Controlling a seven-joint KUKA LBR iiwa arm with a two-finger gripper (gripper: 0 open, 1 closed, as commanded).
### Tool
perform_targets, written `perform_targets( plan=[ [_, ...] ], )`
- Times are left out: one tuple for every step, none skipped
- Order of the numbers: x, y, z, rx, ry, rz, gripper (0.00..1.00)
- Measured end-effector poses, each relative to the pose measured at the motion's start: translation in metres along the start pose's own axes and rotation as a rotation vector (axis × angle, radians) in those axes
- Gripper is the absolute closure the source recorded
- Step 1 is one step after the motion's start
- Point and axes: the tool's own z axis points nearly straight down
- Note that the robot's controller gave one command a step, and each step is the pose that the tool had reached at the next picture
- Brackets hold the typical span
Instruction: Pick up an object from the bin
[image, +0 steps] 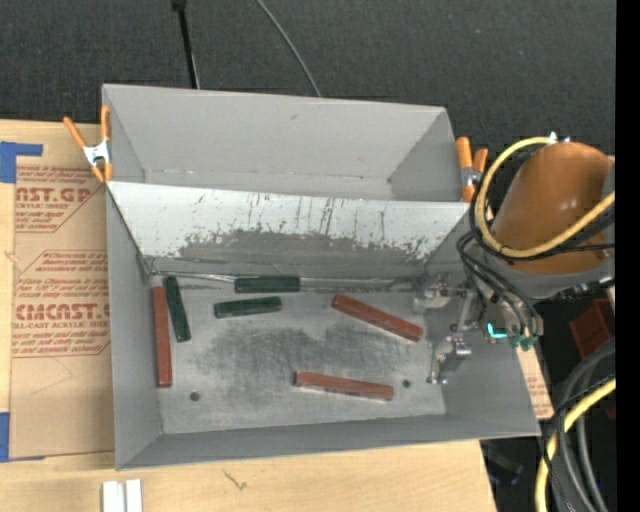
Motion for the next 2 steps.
perform_targets(
  plan=[
    [-0.002,0.000,-0.003,0.001,-0.007,-0.001,0.00],
    [-0.041,0.008,0.055,0.000,-0.014,0.076,0.00]
  ],
)
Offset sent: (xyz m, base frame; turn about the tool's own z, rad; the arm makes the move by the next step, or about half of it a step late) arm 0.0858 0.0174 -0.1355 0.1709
